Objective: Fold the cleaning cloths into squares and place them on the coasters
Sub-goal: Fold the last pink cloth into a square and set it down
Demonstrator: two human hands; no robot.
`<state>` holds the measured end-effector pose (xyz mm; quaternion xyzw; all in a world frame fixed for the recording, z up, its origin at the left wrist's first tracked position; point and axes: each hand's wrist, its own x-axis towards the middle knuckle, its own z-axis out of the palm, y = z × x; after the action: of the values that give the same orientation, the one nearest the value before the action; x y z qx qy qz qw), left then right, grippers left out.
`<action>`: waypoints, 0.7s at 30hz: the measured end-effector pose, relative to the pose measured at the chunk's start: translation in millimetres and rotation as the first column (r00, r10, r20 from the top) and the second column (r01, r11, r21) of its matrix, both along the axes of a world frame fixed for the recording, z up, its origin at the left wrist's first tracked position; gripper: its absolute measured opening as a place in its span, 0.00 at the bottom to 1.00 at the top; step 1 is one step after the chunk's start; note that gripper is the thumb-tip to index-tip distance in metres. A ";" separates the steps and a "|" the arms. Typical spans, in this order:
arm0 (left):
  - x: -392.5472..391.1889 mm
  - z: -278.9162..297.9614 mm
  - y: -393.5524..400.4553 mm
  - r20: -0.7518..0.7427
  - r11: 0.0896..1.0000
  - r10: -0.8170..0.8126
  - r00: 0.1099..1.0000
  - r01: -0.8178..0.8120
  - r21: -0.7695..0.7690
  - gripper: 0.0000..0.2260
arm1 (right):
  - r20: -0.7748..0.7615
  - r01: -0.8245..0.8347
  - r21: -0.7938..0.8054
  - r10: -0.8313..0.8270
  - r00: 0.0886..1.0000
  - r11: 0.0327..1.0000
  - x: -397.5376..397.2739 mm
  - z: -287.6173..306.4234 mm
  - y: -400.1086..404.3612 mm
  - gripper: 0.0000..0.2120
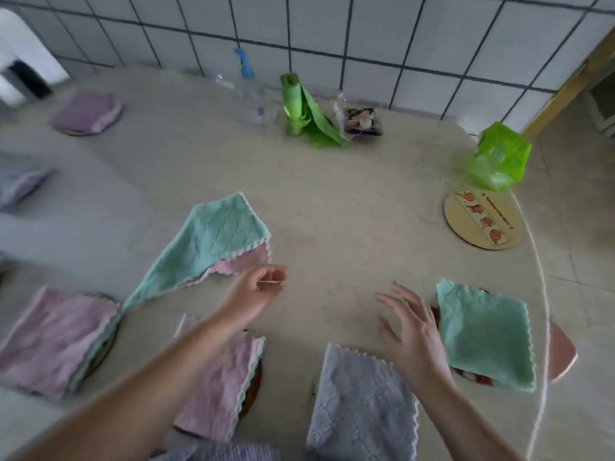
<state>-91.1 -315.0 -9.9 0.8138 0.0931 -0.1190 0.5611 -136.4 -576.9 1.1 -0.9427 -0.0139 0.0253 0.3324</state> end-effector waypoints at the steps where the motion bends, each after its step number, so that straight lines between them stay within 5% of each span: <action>1: -2.1 1.4 18.5 0.011 0.999 0.026 1.000 -0.027 0.029 0.10 | -0.013 -0.062 -0.006 0.062 0.998 0.998 8.1 -1.3 18.2 0.16; 5: -13.3 -0.6 87.5 0.025 0.969 0.089 0.996 -0.092 0.231 0.09 | -0.118 -0.277 -0.063 0.268 0.956 0.959 39.9 -11.4 96.3 0.18; 10: -22.1 -9.6 146.6 0.085 0.781 -0.155 0.984 0.069 0.621 0.12 | -0.182 -0.439 -0.166 0.410 0.894 0.883 66.9 -13.1 181.7 0.22; 16: -12.0 -19.6 185.4 0.064 0.667 -0.252 0.966 0.125 0.735 0.21 | -0.311 -0.551 -0.262 0.471 0.825 0.792 89.4 -7.3 236.2 0.21; 21: 2.7 -24.2 204.0 0.095 0.672 -0.344 0.934 0.174 0.720 0.14 | -0.311 -0.573 -0.348 0.485 0.818 0.742 101.6 -10.0 253.6 0.14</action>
<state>-88.5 -111.0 -34.1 0.9778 -0.0494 -0.0614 0.1941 -34.8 -323.4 -8.9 -0.9409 -0.2426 0.2159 0.0966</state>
